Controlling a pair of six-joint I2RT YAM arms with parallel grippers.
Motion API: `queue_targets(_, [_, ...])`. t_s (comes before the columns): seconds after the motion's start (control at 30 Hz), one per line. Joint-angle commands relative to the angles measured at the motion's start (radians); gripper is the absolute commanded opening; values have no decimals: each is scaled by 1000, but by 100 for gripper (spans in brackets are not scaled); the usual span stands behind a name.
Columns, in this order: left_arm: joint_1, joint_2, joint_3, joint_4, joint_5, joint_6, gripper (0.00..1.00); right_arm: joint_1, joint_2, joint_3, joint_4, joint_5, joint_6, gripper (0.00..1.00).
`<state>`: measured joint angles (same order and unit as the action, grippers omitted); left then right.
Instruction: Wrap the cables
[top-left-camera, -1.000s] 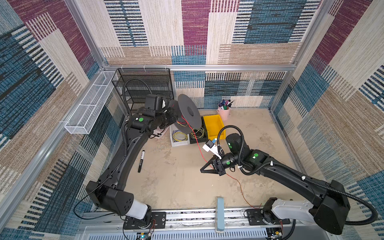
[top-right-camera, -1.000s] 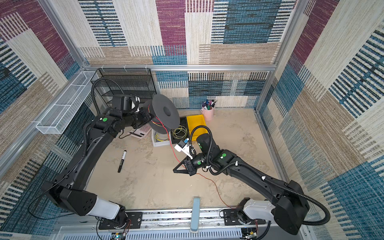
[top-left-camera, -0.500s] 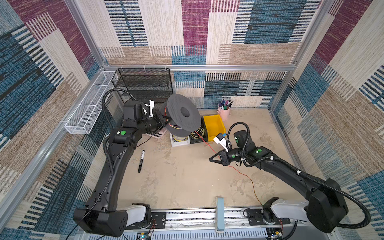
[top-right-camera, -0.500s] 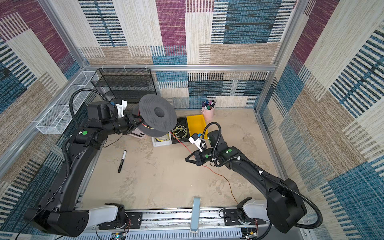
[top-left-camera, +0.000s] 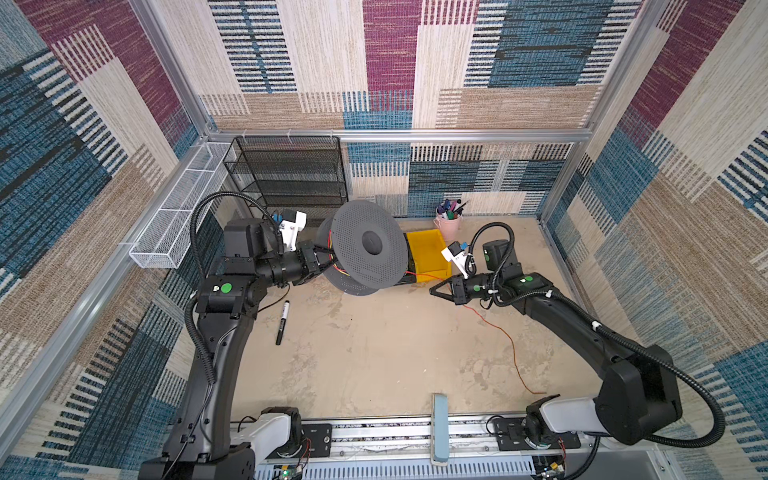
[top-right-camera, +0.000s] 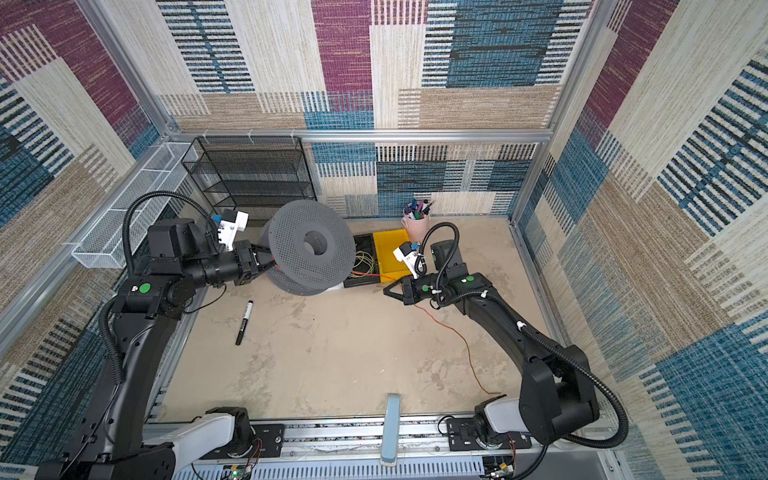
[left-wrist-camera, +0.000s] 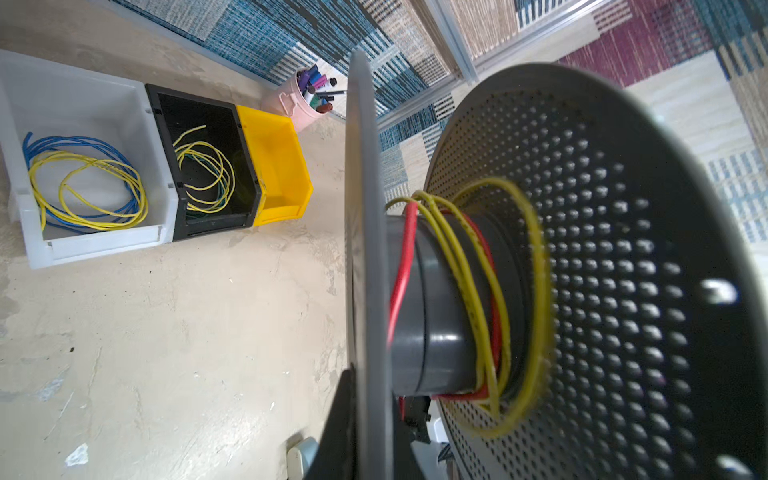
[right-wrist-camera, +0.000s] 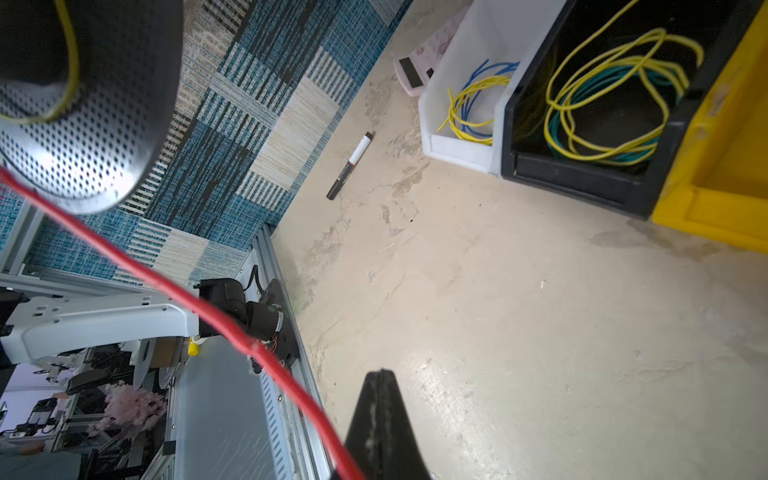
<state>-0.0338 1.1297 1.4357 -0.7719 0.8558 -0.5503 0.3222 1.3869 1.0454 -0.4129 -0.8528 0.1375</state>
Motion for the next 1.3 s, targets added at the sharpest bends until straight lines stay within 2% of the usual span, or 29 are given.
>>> queue_targets(0.0, [2, -42, 5, -87, 90, 217, 0, -29, 32, 56, -150, 204, -13, 0])
queue_targets(0.07, [-19, -59, -23, -154, 83, 311, 0, -31, 64, 126, -175, 220, -14, 0])
queue_targets(0.23, [-182, -100, -85, -243, -182, 465, 0, -32, 188, 314, -225, 194, -22, 0])
queue_targets(0.37, [-319, -82, -96, -293, -434, 541, 0, -30, 259, 427, -291, 147, -50, 0])
queue_targets(0.57, [-478, -16, -83, -330, -766, 605, 0, -27, 280, 493, -364, 89, -77, 0])
queue_targets(0.63, [-541, 33, -68, -348, -888, 617, 0, -25, 289, 506, -393, 52, -90, 0])
queue_targets(0.67, [-591, 56, -66, -351, -985, 622, 0, -25, 288, 510, -400, 28, -93, 0])
queue_targets(0.77, [-691, 128, -60, -356, -1198, 629, 0, -25, 283, 517, -400, -79, -92, 0])
queue_targets(0.87, [-740, 169, -40, -354, -1301, 627, 0, -25, 276, 533, -395, -186, -80, 0])
queue_targets(1.0, [-769, 196, 0, -350, -1377, 626, 0, -25, 259, 528, -364, -302, -54, 0])
queue_targets(1.17, [-819, 211, 21, -306, -1445, 662, 0, -26, 209, 441, -182, -420, 74, 0])
queue_targets(1.27, [-831, 238, 41, -307, -1482, 663, 0, -21, 185, 412, -117, -471, 122, 10])
